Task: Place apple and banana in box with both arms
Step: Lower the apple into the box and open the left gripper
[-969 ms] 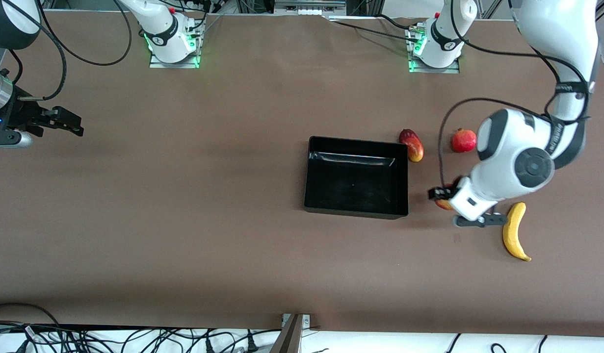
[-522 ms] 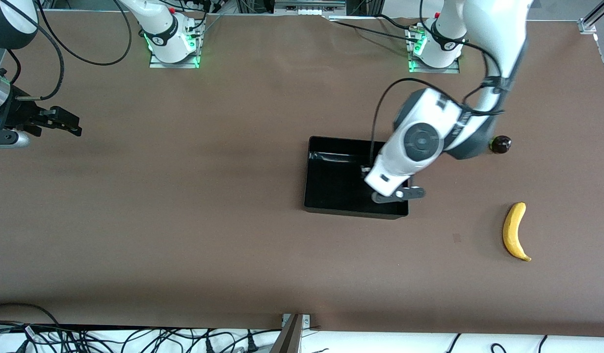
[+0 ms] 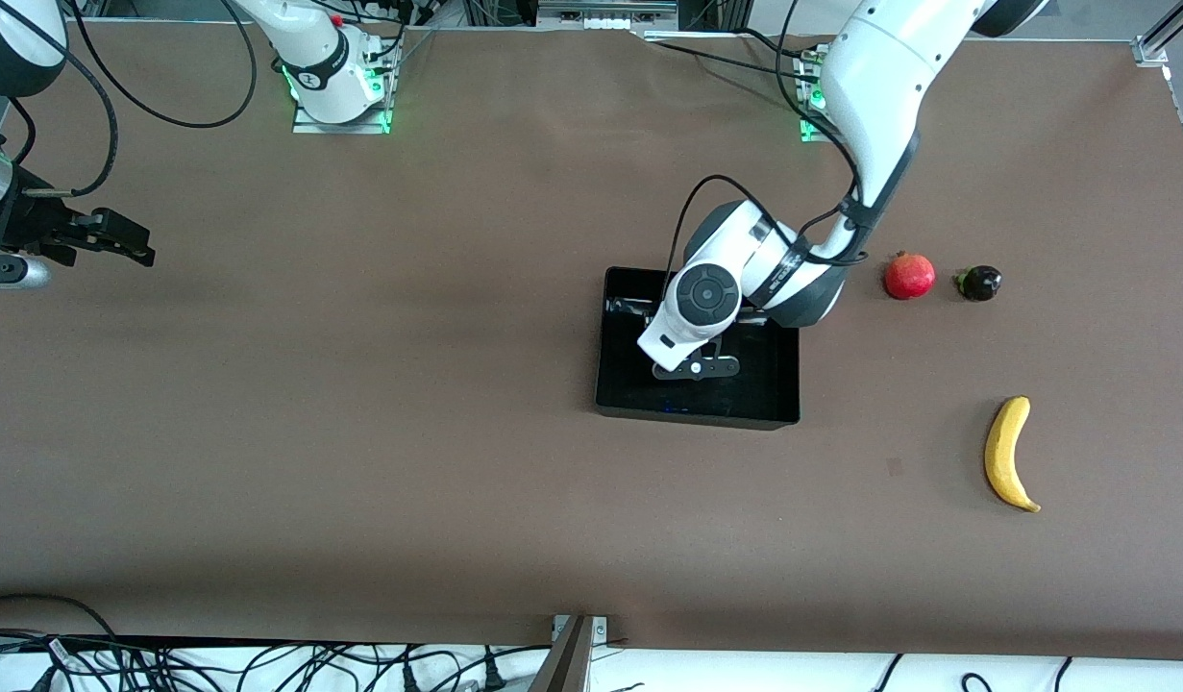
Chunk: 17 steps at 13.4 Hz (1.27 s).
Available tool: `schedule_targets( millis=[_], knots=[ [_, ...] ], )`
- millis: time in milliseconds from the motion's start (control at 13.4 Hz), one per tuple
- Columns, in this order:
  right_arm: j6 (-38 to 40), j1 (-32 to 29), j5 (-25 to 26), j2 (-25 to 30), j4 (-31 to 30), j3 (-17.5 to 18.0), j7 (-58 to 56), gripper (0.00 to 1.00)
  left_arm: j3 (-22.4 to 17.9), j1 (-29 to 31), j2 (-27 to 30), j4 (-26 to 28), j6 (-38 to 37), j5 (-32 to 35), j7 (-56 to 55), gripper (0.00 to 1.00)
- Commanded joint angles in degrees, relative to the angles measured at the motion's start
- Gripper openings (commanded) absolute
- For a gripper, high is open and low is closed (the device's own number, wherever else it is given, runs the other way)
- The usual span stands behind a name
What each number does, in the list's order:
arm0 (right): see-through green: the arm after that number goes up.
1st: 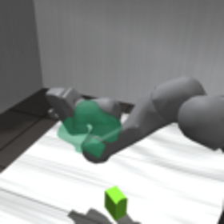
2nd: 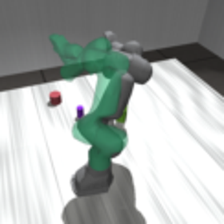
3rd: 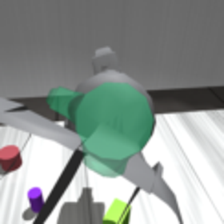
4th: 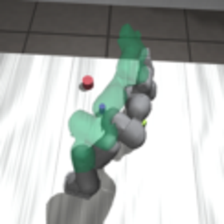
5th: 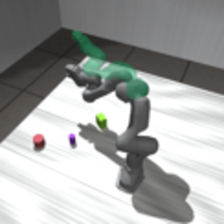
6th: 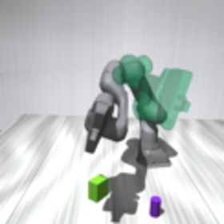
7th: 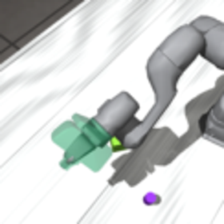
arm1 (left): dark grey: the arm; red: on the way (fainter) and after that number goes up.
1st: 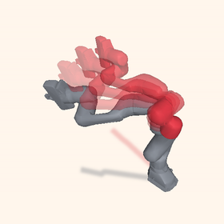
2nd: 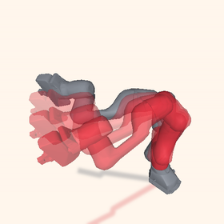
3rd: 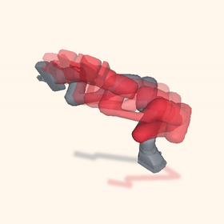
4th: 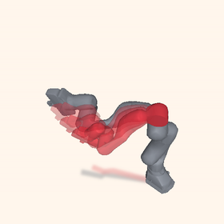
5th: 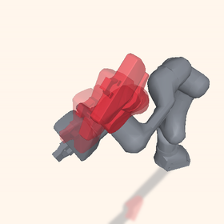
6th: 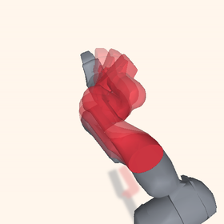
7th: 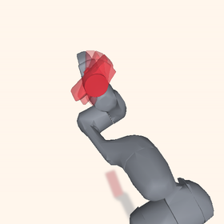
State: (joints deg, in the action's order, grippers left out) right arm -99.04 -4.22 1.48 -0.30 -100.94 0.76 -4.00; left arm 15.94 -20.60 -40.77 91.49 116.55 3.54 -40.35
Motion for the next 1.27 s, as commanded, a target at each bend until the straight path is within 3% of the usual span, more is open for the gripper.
schedule_targets(
  millis=[0,373,671,894,1193],
  knots=[
    [1.0,-0.4,-0.1,0.1,0.8,0.2,0.1,1.00,-0.6,-0.8,-1.8,-0.8,2.3,1.7,-0.7,0.15],
    [1.2,-0.4,-0.1,0.4,0.9,0.1,0.1,1.00,-0.8,-2.1,-4.1,-0.7,3.2,1.9,-1.7,0.23],
    [1.2,-0.4,-0.1,0.6,0.9,0.2,0.1,1.00,-1.3,-2.4,-5.5,-0.7,4.9,1.9,-1.7,0.56],
    [1.4,-0.4,-0.1,0.6,0.9,0.2,0.0,1.00,-1.4,-2.4,-5.7,-0.7,5.2,2.7,-1.7,1.00],
    [1.4,-0.4,-0.1,0.6,0.9,0.2,0.1,1.00,-1.3,-2.4,-5.8,-0.9,4.8,5.3,-6.2,1.00]
  ],
)
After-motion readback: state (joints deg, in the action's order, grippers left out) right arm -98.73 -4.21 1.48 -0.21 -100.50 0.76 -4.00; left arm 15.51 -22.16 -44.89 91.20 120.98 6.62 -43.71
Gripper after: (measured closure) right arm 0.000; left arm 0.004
